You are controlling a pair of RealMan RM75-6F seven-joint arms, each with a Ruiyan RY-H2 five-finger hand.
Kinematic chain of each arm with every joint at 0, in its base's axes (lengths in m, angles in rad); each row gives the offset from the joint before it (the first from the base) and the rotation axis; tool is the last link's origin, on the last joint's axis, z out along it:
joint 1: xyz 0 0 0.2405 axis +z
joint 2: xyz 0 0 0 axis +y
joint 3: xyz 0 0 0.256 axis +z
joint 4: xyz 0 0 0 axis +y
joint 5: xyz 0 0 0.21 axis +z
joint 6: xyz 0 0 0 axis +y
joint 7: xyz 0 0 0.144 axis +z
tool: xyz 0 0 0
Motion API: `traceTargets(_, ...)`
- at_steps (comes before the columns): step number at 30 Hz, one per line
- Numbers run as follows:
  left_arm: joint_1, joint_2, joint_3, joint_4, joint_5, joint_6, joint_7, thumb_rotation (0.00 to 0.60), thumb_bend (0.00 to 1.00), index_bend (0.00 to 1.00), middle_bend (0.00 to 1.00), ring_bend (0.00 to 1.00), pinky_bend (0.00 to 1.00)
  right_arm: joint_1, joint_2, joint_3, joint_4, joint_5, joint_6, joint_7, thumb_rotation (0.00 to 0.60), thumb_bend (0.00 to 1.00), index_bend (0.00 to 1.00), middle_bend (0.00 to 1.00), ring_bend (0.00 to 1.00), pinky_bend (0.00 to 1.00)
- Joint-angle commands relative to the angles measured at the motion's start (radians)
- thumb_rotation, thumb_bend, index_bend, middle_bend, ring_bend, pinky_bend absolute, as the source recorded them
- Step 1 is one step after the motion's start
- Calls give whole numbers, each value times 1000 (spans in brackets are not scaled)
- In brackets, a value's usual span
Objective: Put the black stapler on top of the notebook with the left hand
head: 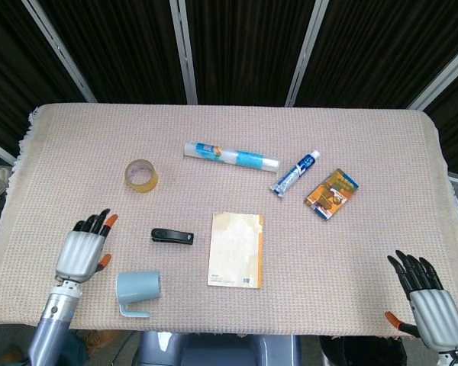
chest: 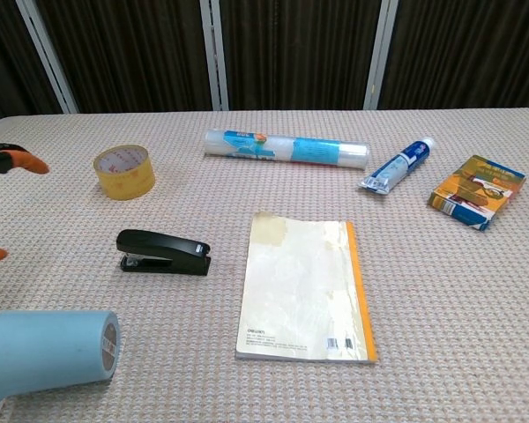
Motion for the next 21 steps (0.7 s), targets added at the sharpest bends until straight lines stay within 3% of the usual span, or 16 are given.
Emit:
traceTargets(1, -77, -99, -49, 64, -27, -60, 21, 600, 232, 174, 257, 183, 318, -3, 10, -2, 4, -8, 11, 22, 600, 98, 0, 0, 20, 0)
traceTargets(4, -159, -197, -84, 111, -109, -146, 89, 600, 237, 189, 264, 191, 321, -8, 22, -7, 10, -25, 31, 55, 600, 97, 0, 0, 20, 0)
traceTargets(9, -210, -271, -99, 141, -194, -153, 196, 600, 238, 190, 261, 193, 320, -9, 30, -7, 19, -29, 40, 82, 600, 97, 0, 0, 20, 0)
traceTargets(13, -234, -293, -91, 137, -255, -156, 253, 600, 237, 193, 254, 193, 322, -10, 35, -2, 23, -26, 48, 101, 600, 97, 0, 0, 20, 0)
traceTargets(21, -251, -301, -69, 144, -278, -123, 282, 600, 237, 247, 272, 212, 320, -11, 38, 2, 27, -21, 55, 116, 600, 96, 0, 0, 20, 0)
